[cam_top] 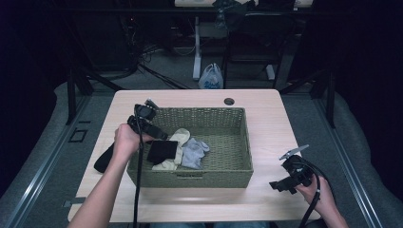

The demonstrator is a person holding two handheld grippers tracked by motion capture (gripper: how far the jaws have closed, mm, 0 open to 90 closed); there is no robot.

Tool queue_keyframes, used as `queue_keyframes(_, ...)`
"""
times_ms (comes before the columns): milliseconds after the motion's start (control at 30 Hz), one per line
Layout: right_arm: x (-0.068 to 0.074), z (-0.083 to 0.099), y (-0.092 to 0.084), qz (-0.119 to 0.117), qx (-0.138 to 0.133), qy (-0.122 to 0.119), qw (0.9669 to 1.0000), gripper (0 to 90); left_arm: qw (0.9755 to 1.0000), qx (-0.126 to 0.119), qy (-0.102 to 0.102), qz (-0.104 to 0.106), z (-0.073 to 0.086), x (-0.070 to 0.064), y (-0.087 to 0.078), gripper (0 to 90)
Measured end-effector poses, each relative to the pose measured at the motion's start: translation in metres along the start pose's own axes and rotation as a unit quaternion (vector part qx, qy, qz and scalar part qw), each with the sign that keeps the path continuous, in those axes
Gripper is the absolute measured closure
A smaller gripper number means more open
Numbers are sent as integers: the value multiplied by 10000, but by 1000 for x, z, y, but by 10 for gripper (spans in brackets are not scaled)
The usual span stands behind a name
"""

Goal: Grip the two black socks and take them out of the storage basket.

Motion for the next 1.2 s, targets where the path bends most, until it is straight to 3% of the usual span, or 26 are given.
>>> queue_keyframes(433, 1, 0, 0, -56, -14, 27, 10000, 58, 9985, 488, -149, 190, 16, -11, 47, 158)
queue_keyframes(500, 1, -1, 1, -35, -50, 56, 10000, 59, 9981, 591, -143, 85, 19, -10, 53, 163)
queue_keyframes(733, 0, -1, 0, 11, -50, 41, 10000, 59, 9960, 846, -256, 87, 27, -9, 70, 212)
queue_keyframes(1067, 0, -1, 0, 5, -35, 27, 10000, 59, 9929, 1118, -396, 7, 37, -2, 85, 376)
queue_keyframes(1167, 1, 0, 0, -8, -28, 21, 10000, 59, 9927, 1180, -266, -34, 39, -3, 87, 493)
queue_keyframes(1200, 1, 0, 0, -8, -28, 21, 10000, 59, 9927, 1178, -238, -40, 38, -3, 87, 493)
Point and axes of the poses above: each handheld gripper's, and its own axes: y roughly forward along the jaws, z roughly out of its underside, x roughly to its left, the point moved 9 cm from there along y, roughly forward along the jaws, and after that the axes turned 12 degrees about -x, right-handed, at the moved point
